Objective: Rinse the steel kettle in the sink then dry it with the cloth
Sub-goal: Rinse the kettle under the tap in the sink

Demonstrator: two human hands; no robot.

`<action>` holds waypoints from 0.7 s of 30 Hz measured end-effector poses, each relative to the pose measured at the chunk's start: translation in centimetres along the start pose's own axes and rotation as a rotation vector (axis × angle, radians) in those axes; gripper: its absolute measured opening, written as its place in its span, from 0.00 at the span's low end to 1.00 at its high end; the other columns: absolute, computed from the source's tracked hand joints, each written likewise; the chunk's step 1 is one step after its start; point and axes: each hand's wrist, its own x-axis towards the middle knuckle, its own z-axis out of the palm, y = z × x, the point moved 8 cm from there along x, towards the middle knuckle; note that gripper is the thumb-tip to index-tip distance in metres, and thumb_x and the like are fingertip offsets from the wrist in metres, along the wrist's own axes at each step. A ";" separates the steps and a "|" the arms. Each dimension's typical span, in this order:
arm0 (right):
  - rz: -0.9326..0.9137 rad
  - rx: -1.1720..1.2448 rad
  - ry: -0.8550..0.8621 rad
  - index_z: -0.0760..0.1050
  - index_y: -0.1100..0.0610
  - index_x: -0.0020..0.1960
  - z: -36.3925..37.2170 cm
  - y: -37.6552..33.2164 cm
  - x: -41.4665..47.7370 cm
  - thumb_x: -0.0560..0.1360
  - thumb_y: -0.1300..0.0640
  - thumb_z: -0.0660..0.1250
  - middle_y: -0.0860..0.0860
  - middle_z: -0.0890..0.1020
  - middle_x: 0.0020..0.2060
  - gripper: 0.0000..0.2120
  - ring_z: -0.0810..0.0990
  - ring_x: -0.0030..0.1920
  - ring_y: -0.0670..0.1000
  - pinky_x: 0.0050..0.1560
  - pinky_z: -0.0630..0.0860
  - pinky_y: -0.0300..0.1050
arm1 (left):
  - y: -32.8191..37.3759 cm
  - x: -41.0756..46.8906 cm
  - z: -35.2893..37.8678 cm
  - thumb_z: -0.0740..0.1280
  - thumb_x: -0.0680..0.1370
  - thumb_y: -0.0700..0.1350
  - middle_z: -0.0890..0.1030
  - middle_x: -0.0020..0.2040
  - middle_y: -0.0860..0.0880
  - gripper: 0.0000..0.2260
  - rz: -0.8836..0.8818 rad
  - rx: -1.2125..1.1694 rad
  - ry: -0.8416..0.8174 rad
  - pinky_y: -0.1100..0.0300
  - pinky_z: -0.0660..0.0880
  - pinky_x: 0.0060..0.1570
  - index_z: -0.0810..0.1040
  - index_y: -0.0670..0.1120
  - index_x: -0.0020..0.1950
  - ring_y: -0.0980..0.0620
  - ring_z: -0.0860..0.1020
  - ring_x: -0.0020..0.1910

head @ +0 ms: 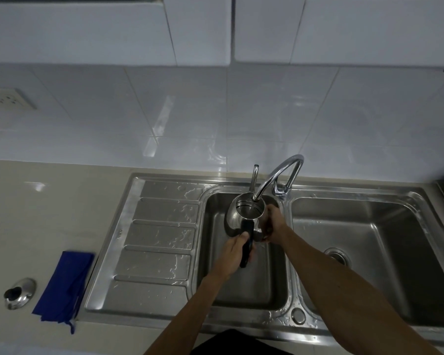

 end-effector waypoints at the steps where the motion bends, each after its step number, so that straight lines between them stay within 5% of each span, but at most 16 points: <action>1: 0.002 0.011 -0.007 0.79 0.57 0.60 0.1 0.1 0.0 0.65 0.36 0.65 0.58 0.80 0.57 0.32 0.77 0.59 0.59 0.58 0.76 0.57 | 0.0 0.0 -0.1 0.54 0.85 0.52 0.78 0.33 0.47 0.19 0.000 -0.008 0.029 0.59 0.73 0.36 0.77 0.43 0.44 0.52 0.75 0.31; 9: -0.014 -0.010 -0.073 0.78 0.57 0.46 0.0 0.0 0.2 0.69 0.41 0.67 0.57 0.78 0.44 0.19 0.76 0.45 0.57 0.47 0.76 0.53 | 0.1 -0.6 -0.6 0.54 0.85 0.39 0.70 0.24 0.52 0.20 0.090 -0.164 0.408 0.66 0.61 0.23 0.72 0.43 0.34 0.58 0.65 0.21; 17: -0.124 -0.242 -0.048 0.78 0.55 0.43 -1.2 -4.0 0.9 0.71 0.43 0.67 0.53 0.78 0.35 0.15 0.75 0.33 0.52 0.40 0.74 0.44 | -0.3 -0.5 -0.1 0.56 0.84 0.37 0.71 0.25 0.55 0.18 0.080 -0.211 0.502 0.65 0.63 0.25 0.71 0.45 0.35 0.59 0.67 0.24; 21: -0.440 -0.380 0.146 0.76 0.57 0.63 -2.3 -9.8 1.6 0.71 0.53 0.69 0.53 0.81 0.42 0.21 0.80 0.36 0.53 0.35 0.79 0.50 | -0.4 -0.6 -0.1 0.57 0.84 0.37 0.71 0.25 0.55 0.17 0.079 -0.214 0.504 0.65 0.63 0.25 0.72 0.44 0.35 0.59 0.67 0.23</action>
